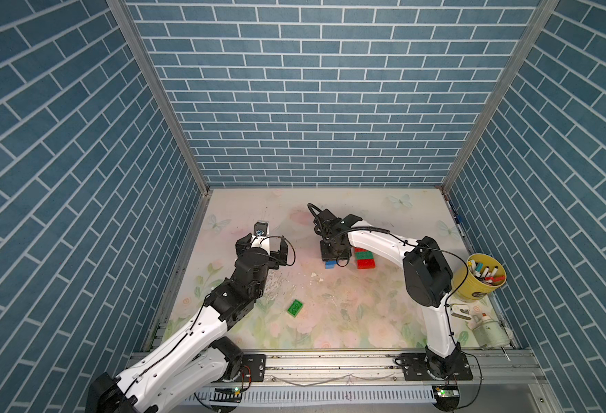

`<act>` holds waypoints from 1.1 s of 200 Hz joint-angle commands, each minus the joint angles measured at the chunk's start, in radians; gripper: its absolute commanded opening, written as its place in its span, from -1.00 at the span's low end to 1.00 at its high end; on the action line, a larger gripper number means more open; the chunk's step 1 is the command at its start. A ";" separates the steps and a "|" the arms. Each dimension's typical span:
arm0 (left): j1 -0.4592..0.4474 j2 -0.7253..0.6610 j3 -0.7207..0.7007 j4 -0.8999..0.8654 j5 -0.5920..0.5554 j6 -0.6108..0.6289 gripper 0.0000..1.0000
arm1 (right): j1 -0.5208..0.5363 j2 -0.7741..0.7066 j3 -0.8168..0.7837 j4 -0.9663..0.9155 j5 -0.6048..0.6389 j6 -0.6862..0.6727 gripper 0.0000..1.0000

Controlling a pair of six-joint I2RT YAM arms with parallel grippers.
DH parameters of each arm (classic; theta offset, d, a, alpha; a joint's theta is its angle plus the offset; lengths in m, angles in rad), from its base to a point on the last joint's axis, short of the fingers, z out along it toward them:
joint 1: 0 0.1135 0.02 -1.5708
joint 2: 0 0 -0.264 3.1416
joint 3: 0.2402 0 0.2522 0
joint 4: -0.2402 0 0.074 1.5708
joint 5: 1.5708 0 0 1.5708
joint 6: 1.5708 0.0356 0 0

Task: Assemble a rectangle with lego
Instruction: Assemble the lego brick with the lego brick.

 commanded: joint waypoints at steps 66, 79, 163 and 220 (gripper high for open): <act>0.015 -0.001 -0.015 0.011 0.017 -0.012 0.99 | -0.005 0.056 0.053 -0.013 0.071 -0.033 -0.35; 0.016 0.001 -0.015 0.010 0.019 -0.012 1.00 | -0.005 0.065 0.058 -0.014 0.069 -0.035 -0.35; 0.023 0.006 -0.014 0.012 0.028 -0.014 1.00 | -0.011 0.119 0.058 -0.010 0.071 -0.040 -0.35; 0.027 0.004 -0.016 0.013 0.031 -0.015 1.00 | -0.016 0.163 0.054 -0.043 0.065 -0.065 -0.36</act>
